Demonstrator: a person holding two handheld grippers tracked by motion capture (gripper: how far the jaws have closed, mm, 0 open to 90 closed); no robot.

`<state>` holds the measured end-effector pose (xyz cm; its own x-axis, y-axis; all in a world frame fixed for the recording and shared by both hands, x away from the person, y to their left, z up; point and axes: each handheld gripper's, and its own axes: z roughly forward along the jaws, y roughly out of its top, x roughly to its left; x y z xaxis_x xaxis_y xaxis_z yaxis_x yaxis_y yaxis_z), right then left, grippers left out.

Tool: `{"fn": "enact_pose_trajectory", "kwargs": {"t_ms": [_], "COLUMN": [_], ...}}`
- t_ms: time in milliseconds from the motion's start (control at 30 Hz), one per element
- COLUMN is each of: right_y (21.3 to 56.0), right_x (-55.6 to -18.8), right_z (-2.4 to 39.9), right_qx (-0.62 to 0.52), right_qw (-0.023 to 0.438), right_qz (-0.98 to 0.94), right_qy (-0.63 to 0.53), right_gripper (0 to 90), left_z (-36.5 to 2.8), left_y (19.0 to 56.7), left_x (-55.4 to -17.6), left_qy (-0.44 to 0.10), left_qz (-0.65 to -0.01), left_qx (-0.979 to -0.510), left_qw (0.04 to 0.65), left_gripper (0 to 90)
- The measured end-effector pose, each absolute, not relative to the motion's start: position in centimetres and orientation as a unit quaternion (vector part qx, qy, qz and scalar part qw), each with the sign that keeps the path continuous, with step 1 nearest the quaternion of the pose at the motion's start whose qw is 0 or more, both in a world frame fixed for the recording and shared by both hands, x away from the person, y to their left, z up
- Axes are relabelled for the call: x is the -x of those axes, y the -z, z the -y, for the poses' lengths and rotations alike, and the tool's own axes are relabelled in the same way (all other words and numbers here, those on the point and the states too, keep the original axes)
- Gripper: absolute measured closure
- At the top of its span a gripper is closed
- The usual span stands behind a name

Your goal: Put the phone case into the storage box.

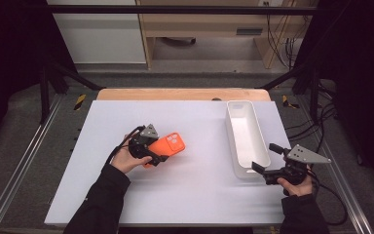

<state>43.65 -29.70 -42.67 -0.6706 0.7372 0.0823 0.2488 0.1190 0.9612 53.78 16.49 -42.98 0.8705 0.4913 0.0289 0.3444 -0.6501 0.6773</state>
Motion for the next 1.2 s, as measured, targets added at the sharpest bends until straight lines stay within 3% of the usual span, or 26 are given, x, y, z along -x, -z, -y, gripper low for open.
{"fn": "enact_pose_trajectory", "kwargs": {"t_ms": [1200], "right_y": [42.1], "right_x": [-43.4], "right_z": [28.9], "right_qx": [-0.319], "right_qw": [0.214], "right_qz": [-0.731], "right_qy": [-0.564], "right_gripper": [0.5], "left_z": [-16.6], "left_y": [41.1], "left_x": [-49.1], "left_qy": [-0.115], "left_qz": [-0.191], "left_qx": [-0.893], "left_qw": [0.39], "left_gripper": [14.9]}}
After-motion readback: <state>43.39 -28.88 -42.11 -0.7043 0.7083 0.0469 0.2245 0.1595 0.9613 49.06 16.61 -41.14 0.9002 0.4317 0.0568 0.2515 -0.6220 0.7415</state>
